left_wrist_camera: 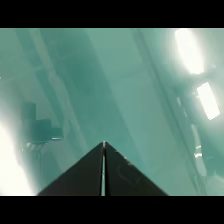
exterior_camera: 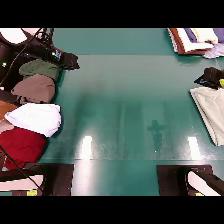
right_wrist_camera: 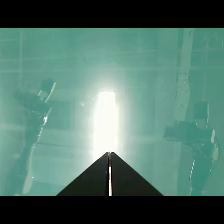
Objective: Fold the shirts.
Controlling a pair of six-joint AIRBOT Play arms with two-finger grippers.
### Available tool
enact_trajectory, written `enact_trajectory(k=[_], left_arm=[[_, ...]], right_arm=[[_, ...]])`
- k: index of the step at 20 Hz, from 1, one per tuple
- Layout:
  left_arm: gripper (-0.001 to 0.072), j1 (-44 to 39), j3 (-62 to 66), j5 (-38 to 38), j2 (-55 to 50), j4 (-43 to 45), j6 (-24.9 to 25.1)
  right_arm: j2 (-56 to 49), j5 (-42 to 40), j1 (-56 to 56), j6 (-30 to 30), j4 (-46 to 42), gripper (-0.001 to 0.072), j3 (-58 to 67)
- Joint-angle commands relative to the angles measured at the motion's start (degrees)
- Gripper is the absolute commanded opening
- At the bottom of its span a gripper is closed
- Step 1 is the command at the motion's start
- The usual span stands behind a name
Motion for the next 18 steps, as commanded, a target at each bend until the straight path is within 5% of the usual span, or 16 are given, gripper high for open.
enact_trajectory(k=[1,2,3,4,5,9,18], left_arm=[[0.0030,-0.02,0.00,3.58,-0.04,0.04,0.02],[0.0032,-0.02,0.00,4.85,-0.04,0.70,0.11],[0.0175,-0.02,0.00,6.86,-0.07,2.80,0.28],[0.0583,-0.02,0.00,8.98,-0.11,6.69,0.00],[0.0705,0.00,0.00,12.09,-0.35,11.37,-1.22],[0.0706,2.75,0.00,19.34,-5.35,28.20,-9.53],[0.0707,14.40,0.04,26.93,-21.18,28.55,-13.94]], right_arm=[[0.07,0.04,0.04,0.02,0.04,0.0020,0.07],[0.04,0.04,0.07,0.02,0.09,0.0020,0.07],[0.07,0.13,0.04,0.02,0.11,0.0020,0.07],[0.04,0.39,0.04,0.02,0.09,0.0020,0.07],[0.07,0.66,0.07,0.02,0.11,0.0020,0.07],[0.04,2.19,0.07,0.02,0.11,0.0020,0.07],[0.02,2.49,0.07,0.02,0.11,0.0020,0.07]])
